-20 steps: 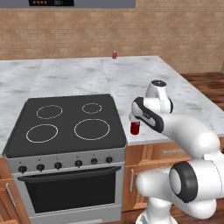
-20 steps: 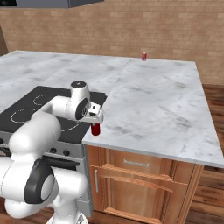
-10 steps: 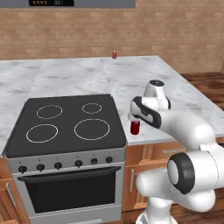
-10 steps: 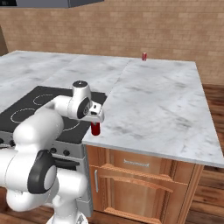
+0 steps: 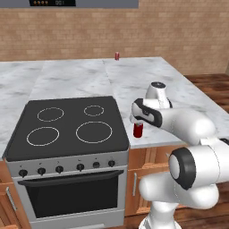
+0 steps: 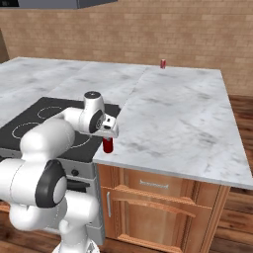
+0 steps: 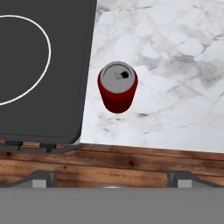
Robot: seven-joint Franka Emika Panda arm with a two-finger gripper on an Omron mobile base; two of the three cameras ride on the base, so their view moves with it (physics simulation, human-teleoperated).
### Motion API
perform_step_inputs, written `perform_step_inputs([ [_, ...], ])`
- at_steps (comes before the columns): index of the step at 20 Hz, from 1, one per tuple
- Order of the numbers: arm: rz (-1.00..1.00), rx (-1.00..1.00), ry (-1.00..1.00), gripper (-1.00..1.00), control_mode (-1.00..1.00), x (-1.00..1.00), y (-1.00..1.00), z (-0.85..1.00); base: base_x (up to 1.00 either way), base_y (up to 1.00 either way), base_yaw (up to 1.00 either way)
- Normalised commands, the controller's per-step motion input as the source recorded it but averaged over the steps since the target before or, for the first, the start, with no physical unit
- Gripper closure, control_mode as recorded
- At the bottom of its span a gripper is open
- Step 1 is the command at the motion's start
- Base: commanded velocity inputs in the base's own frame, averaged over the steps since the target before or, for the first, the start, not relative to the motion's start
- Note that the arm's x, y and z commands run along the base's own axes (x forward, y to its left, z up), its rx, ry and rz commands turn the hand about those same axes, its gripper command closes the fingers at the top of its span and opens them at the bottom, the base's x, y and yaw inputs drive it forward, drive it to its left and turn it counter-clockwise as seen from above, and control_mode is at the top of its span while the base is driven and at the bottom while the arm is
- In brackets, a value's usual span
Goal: Four empty soda cans are scattered around the kitchen. Gather all the cans and cluster them next to the stove for recycling.
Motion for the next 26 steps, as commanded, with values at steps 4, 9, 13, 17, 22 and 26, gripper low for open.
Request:
perform_step_inputs([
  [4,0.00,0.00,0.00,-1.00,-1.00,0.10,0.00,-0.08,0.00,0.00,0.00],
  [9,0.00,0.00,0.00,-1.00,-1.00,0.04,0.00,-0.06,0.00,0.00,0.00],
  [13,0.00,0.00,0.00,-1.00,-1.00,0.01,0.00,-0.05,0.00,0.00,0.00],
  [17,0.00,0.00,0.00,-1.00,-1.00,0.02,0.00,-0.07,0.00,0.00,0.00],
  [22,0.00,0.00,0.00,-1.00,-1.00,0.09,0.00,-0.11,0.00,0.00,0.00],
  [26,0.00,0.00,0.00,-1.00,-1.00,0.11,0.00,-0.12,0.00,0.00,0.00],
])
